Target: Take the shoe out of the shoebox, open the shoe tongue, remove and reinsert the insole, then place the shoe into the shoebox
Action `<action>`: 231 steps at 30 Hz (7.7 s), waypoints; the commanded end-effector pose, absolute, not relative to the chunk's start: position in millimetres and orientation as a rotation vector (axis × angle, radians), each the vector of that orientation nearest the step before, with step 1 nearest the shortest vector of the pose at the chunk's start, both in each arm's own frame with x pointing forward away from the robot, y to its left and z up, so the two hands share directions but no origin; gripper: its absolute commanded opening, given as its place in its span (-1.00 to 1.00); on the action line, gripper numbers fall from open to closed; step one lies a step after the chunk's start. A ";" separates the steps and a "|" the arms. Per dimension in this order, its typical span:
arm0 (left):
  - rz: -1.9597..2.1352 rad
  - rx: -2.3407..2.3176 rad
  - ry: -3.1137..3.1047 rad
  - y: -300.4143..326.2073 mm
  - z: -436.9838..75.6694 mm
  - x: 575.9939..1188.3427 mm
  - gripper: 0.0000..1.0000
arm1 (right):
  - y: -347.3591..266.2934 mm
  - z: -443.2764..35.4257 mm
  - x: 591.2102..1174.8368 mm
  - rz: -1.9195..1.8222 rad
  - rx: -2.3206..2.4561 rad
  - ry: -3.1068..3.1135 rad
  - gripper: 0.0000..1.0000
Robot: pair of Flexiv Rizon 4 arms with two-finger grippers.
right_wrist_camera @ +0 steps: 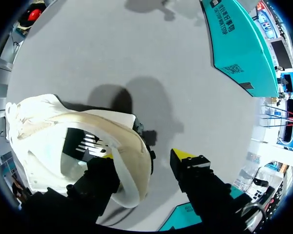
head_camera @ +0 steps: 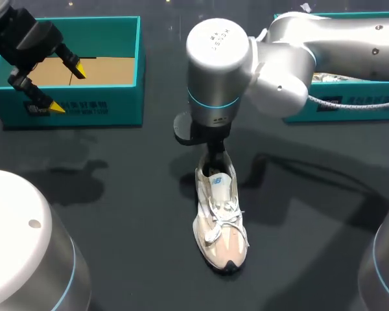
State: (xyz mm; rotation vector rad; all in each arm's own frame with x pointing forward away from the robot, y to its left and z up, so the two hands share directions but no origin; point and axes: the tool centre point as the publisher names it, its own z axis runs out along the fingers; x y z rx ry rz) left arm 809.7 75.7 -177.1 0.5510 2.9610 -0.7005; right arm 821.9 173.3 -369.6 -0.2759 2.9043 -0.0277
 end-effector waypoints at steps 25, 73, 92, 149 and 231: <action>-0.696 0.553 2.963 75.9 -176.9 810.2 1.00 | 173.4 -391.2 817.2 -0.024 -0.320 2.998 -0.55; -0.696 0.553 2.963 75.9 -176.9 810.2 1.00 | 108.9 -245.9 820.1 -0.103 -0.161 2.898 -1.00; -0.696 0.553 2.963 75.9 -176.9 810.2 1.00 | 7.1 -165.9 879.1 -0.107 -0.233 2.867 -1.00; -0.696 0.553 2.963 75.9 -176.9 810.2 1.00 | -136.2 -91.8 1021.7 -0.197 -0.150 2.859 -1.00; -0.696 0.553 2.963 75.9 -176.9 810.2 1.00 | -327.8 -121.7 1167.8 -0.105 0.808 2.667 -1.00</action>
